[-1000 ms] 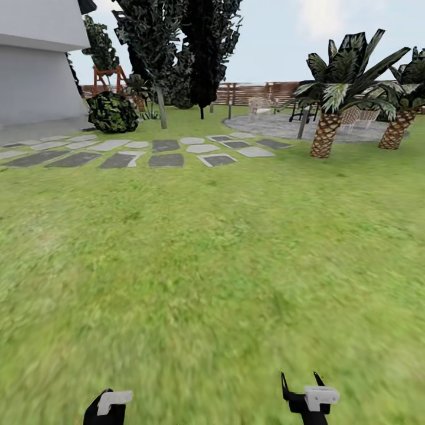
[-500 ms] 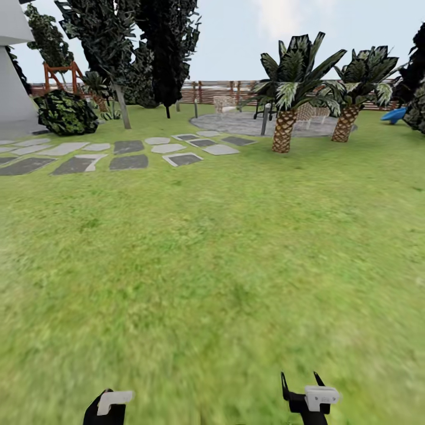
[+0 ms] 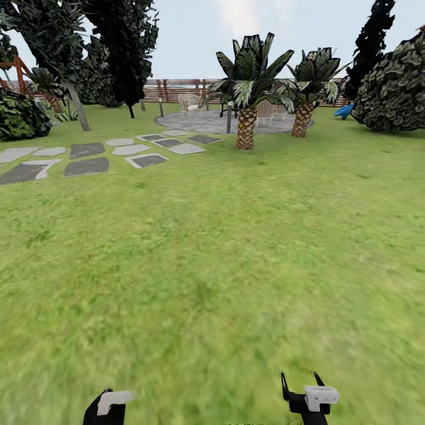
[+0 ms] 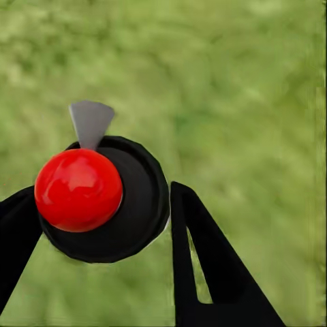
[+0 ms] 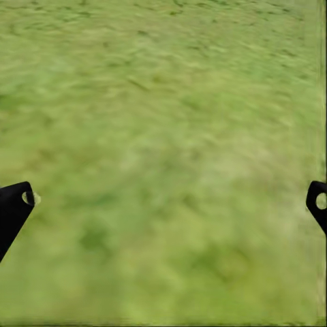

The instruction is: In the garden, pick up the pesticide atomizer on the floor and spray pesticide onto both trees until each tree trunk is fully covered.

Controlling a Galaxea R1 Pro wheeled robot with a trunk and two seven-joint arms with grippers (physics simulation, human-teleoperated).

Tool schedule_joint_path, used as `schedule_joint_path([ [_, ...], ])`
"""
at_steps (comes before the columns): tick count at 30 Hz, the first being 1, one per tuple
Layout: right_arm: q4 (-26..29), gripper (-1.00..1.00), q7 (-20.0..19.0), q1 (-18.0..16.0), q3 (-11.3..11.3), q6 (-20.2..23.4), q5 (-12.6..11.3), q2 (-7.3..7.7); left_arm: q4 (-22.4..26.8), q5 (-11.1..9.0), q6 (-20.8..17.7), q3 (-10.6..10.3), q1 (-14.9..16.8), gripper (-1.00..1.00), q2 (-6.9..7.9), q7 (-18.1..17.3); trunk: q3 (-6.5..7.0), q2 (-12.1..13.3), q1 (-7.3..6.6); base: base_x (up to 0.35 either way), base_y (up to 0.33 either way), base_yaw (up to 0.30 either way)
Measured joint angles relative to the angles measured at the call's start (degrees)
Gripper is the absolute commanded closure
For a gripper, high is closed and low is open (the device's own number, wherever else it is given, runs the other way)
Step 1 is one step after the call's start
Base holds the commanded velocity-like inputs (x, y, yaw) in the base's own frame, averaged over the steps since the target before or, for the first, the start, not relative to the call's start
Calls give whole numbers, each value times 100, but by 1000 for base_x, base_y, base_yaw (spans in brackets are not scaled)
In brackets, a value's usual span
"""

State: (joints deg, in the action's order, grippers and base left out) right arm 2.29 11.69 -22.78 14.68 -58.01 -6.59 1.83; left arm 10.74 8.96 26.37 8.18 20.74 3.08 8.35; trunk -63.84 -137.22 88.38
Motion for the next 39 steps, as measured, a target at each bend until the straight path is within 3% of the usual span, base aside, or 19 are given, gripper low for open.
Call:
schedule_joint_path([
  [39, 0, -100, 1, 0, 0, 0, 0, -2, -2, 0, 2, 0, 0, 100, -9, 0, -85, 0, 0, 0, -271, -300],
])
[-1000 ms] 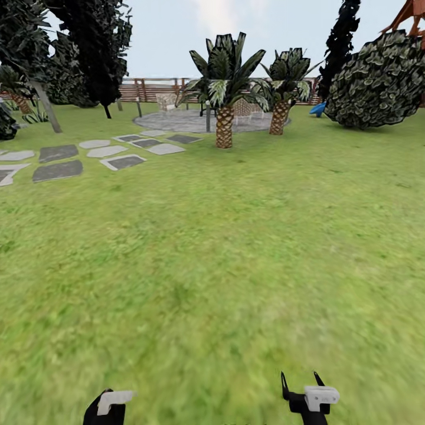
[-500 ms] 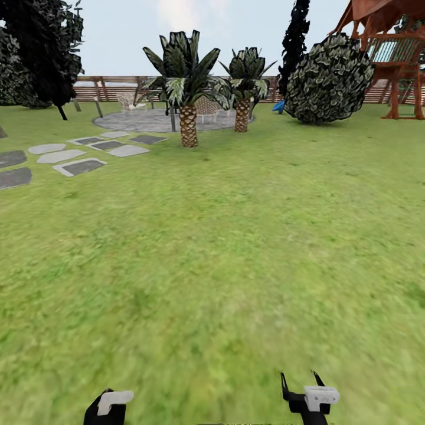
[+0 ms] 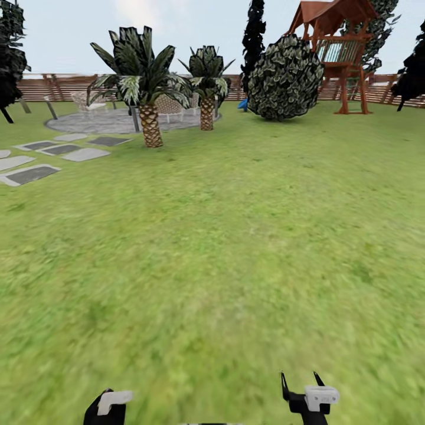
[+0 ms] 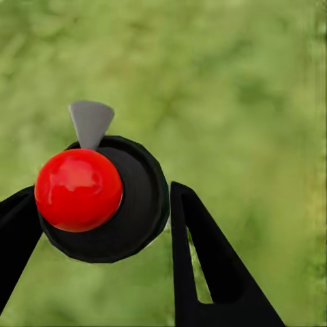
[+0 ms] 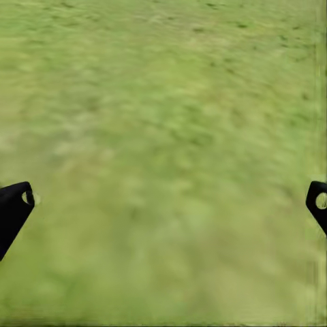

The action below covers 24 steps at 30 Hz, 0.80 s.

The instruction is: In the garden, pick up the pesticide atomizer on the floor and spray pesticide onto both trees until each tree trunk is fully covered.

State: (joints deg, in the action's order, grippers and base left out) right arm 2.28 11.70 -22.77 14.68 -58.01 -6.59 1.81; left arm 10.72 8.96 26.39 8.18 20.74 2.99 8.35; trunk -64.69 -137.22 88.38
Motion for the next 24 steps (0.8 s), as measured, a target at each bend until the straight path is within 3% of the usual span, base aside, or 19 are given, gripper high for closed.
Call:
schedule_joint_path([
  [24, 0, -100, 0, 1, 1, 0, 1, -3, 1, 0, -1, 1, 0, 100, 0, 0, -52, 0, 0, 0, -274, -300],
])
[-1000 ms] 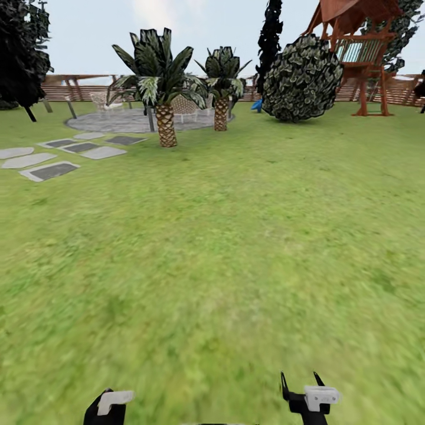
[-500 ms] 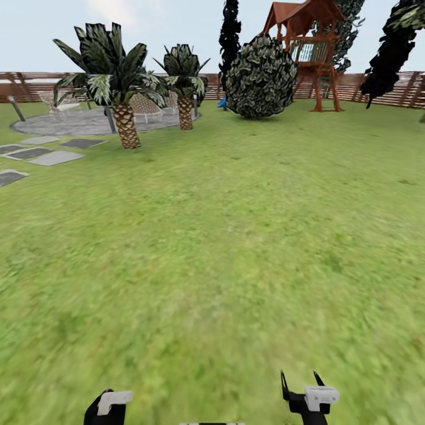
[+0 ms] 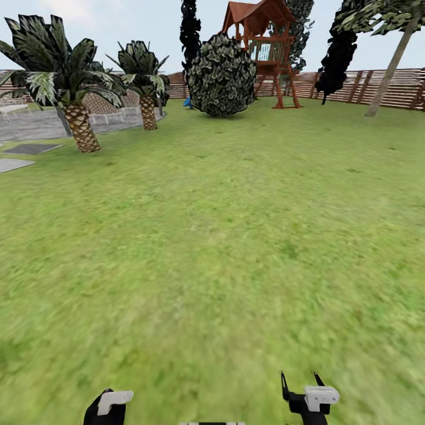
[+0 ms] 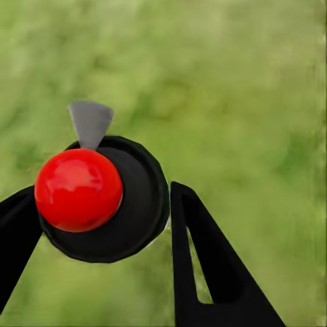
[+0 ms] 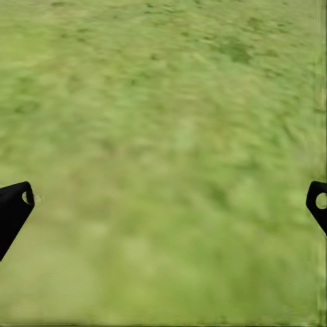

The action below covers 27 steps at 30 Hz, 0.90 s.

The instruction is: In the garden, pick up the pesticide atomizer on the floor and spray pesticide onto both trees until each tree trunk is fully covered.

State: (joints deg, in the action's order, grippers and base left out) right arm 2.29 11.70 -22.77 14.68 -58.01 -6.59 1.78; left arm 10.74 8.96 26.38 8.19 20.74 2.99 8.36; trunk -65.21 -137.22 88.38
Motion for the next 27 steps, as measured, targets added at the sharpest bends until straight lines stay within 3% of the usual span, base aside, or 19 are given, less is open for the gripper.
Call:
schedule_joint_path([
  [27, 0, -100, -1, 0, 0, 0, 0, -2, 1, 7, -1, -1, 0, 100, 0, 1, -59, 0, 0, 0, -275, -300],
])
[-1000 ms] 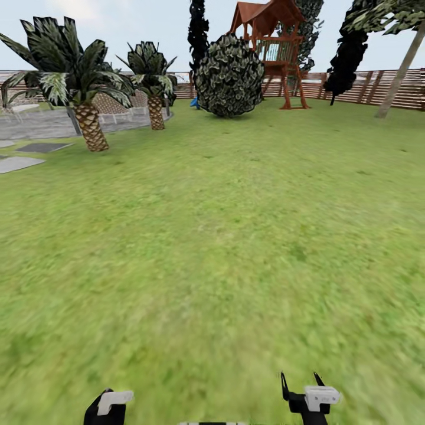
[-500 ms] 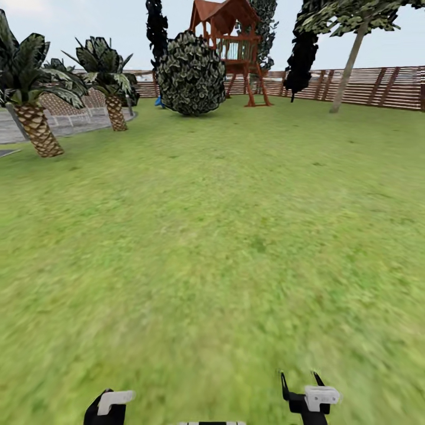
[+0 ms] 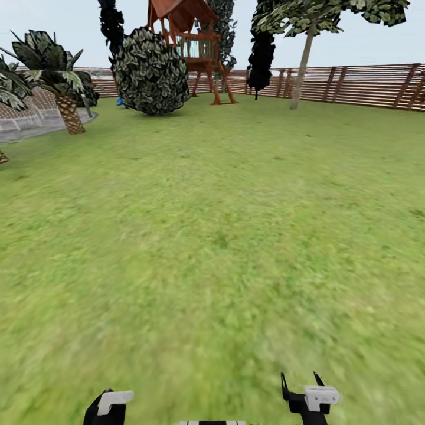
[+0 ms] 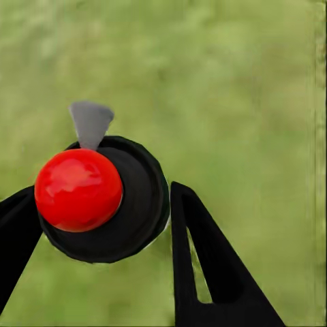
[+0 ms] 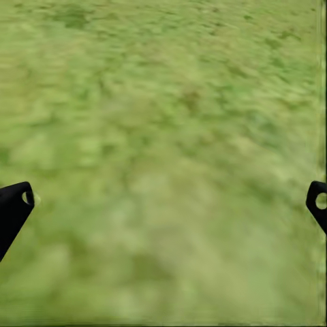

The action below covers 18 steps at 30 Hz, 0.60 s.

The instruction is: In the garden, pick up the pesticide atomizer on the floor and spray pesticide onto both trees until each tree trunk is fully covered.

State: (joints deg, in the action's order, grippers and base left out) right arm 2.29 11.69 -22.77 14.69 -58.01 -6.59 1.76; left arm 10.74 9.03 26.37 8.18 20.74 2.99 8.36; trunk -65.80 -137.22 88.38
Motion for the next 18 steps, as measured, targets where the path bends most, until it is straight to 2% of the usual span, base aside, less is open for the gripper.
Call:
schedule_joint_path([
  [18, 0, -100, 1, -2, -1, 0, 0, 3, 4, -7, 8, 8, 0, 100, 8, 3, -39, 0, 0, 0, -275, -300],
])
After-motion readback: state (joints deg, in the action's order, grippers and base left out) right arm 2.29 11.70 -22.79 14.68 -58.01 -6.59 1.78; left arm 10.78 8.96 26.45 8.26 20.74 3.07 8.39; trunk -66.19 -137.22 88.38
